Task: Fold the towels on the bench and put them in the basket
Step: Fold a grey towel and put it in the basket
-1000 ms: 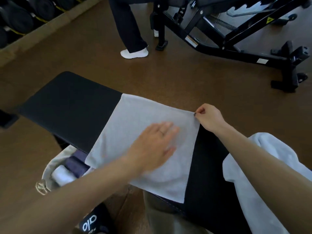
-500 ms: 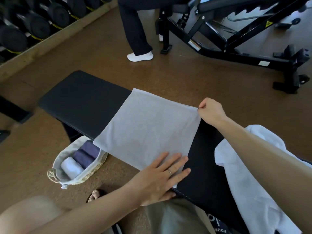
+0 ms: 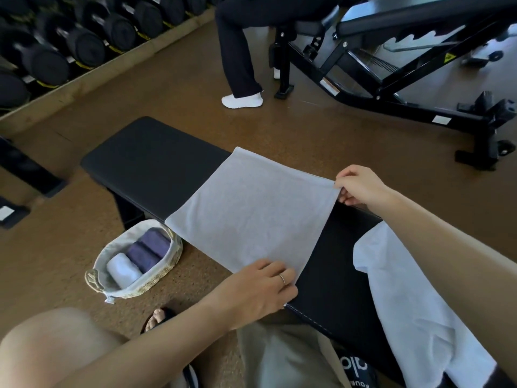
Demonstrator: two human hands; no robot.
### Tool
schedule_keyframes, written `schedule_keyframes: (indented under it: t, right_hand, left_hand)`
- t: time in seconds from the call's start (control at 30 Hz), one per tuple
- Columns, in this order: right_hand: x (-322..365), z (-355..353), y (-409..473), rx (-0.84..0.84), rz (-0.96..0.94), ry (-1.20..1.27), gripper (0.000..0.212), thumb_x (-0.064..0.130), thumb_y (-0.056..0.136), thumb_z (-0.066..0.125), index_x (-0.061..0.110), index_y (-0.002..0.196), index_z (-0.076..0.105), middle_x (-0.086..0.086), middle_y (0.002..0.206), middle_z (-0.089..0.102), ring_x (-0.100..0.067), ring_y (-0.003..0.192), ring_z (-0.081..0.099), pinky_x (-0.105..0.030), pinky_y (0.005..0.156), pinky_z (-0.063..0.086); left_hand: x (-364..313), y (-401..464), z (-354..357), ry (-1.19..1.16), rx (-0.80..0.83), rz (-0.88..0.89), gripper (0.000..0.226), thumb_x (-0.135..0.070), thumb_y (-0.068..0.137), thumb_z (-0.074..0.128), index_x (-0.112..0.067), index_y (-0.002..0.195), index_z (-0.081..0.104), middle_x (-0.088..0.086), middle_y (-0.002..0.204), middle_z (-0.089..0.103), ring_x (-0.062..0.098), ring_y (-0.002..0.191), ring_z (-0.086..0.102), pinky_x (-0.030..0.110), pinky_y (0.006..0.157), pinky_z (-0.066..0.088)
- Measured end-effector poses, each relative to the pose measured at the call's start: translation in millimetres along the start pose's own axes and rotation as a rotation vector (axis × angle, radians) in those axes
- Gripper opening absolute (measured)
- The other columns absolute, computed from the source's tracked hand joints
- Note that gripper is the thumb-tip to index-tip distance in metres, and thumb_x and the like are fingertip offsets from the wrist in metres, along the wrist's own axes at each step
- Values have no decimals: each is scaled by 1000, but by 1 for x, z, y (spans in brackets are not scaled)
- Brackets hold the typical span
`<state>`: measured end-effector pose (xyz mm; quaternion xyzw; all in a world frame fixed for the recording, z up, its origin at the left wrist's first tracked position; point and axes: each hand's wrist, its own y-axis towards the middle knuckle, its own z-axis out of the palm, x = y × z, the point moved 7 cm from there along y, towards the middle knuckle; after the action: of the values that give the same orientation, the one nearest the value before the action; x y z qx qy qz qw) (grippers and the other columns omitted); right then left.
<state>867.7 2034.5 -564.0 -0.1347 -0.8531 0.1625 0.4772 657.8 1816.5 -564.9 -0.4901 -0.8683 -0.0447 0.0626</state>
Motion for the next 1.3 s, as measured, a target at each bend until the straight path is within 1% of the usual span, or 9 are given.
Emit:
schedule_keyframes:
  t: [0.13,0.33,0.6,0.73,0.8,0.83,0.93,1.13,1.3]
  right_hand:
    - [-1,3,0,43,51,154,20,4,92,59,13,108,67,-9,77,59,-24,78,67,-34,67,55]
    - [20,9,1,197,59,354,27,5,94,55,13,116,68,-1,60,44,-20,74,59,-34,73,54]
    - [80,36,9,380,45,495,14,8,93,61,7,106,65,-4,77,62,-20,89,72,-29,75,59]
    - [115,62,19,429,-27,352,28,4,89,59,6,115,68,-8,102,75,-20,99,74,-30,80,57]
    - [131,76,26,429,-92,202,29,1,90,62,8,117,69,-9,106,76,-19,97,75,-28,76,56]
    - [138,84,31,412,-128,112,27,1,89,66,9,115,70,-10,104,76,-18,90,74,-27,71,55]
    - [159,105,47,332,-254,-155,14,7,90,70,9,103,74,-11,90,72,-16,73,63,-26,63,49]
    - [178,150,82,269,-355,-351,20,23,94,61,7,98,73,-15,98,66,-23,90,62,-35,77,48]
    - [174,175,104,211,-372,-457,18,25,101,52,15,88,59,-2,86,56,-16,78,52,-29,63,39]
  left_hand:
    - [1,-5,-8,-85,13,-35,2,-21,101,50,-18,100,50,2,107,52,22,88,53,36,73,49]
    - [21,-27,-36,-426,-115,-366,11,-23,104,42,-17,94,41,0,92,46,20,74,47,41,63,47]
    - [86,-78,-59,-745,-276,-832,19,-22,97,49,-28,81,42,-8,84,53,13,77,53,36,70,44]
    - [135,-110,-47,-918,-216,-1157,18,-11,97,53,-6,80,55,2,83,63,5,74,67,25,70,51]
    - [155,-127,-38,-1032,-202,-1249,19,-10,98,50,1,85,56,9,81,63,5,73,70,29,77,57]
    - [164,-134,-35,-1064,-191,-1266,20,-12,98,48,1,86,58,9,84,65,8,77,72,33,79,59]
    - [184,-151,-27,-1091,-124,-1310,22,-12,99,47,0,85,60,3,83,71,15,83,74,22,66,56]
    - [213,-170,-9,-998,1,-1356,24,-18,101,45,-8,89,62,0,80,75,13,77,73,42,82,61]
    - [219,-175,8,-930,112,-1334,26,-23,105,41,-13,88,59,2,80,71,20,80,69,47,82,57]
